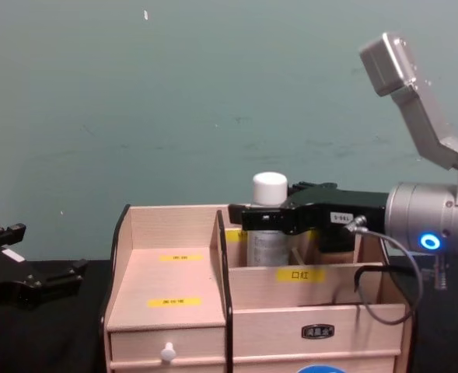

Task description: Pick up the facial cleanser and watermelon frost from the table and place them into the tiered storage box.

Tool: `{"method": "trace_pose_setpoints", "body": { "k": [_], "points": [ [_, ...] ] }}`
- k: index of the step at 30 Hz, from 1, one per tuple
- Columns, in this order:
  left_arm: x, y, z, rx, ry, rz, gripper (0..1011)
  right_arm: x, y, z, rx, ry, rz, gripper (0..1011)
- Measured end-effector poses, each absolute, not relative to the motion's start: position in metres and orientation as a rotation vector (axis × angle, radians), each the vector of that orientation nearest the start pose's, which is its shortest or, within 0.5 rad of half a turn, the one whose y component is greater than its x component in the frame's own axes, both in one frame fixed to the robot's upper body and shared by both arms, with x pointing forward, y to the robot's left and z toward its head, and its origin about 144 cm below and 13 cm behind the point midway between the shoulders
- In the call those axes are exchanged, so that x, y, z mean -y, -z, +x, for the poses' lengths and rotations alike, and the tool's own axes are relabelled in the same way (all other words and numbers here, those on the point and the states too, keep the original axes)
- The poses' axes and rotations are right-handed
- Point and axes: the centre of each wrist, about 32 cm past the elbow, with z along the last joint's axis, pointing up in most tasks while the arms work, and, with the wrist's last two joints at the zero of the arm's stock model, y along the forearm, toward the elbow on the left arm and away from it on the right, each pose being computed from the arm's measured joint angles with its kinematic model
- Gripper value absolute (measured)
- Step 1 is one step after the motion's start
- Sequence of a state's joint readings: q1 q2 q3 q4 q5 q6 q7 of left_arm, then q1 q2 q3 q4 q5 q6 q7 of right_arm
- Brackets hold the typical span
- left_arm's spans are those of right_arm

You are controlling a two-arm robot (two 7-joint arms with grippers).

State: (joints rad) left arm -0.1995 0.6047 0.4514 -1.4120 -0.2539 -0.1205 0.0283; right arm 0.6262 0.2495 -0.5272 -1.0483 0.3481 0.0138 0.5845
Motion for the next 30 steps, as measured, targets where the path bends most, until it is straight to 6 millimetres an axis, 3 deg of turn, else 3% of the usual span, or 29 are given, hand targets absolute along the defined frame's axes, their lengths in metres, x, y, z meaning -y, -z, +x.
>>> {"method": "trace_pose_setpoints", "body": {
  "k": [12, 22, 30],
  "points": [
    [-0.31, -1.14, 0.489, 0.285, -1.248, 0.305, 1010, 0.206, -1.231, 0.58, 0.068, 0.679, -0.216, 1003],
    [-0.31, -1.14, 0.489, 0.285, -1.248, 0.304, 1010, 0.214, -1.262, 0.523, 0.039, 0.704, -0.294, 1003],
    [-0.31, -1.14, 0.489, 0.285, -1.248, 0.304, 1010, 0.22, -1.268, 0.484, 0.02, 0.742, -0.33, 1003]
  ]
}}
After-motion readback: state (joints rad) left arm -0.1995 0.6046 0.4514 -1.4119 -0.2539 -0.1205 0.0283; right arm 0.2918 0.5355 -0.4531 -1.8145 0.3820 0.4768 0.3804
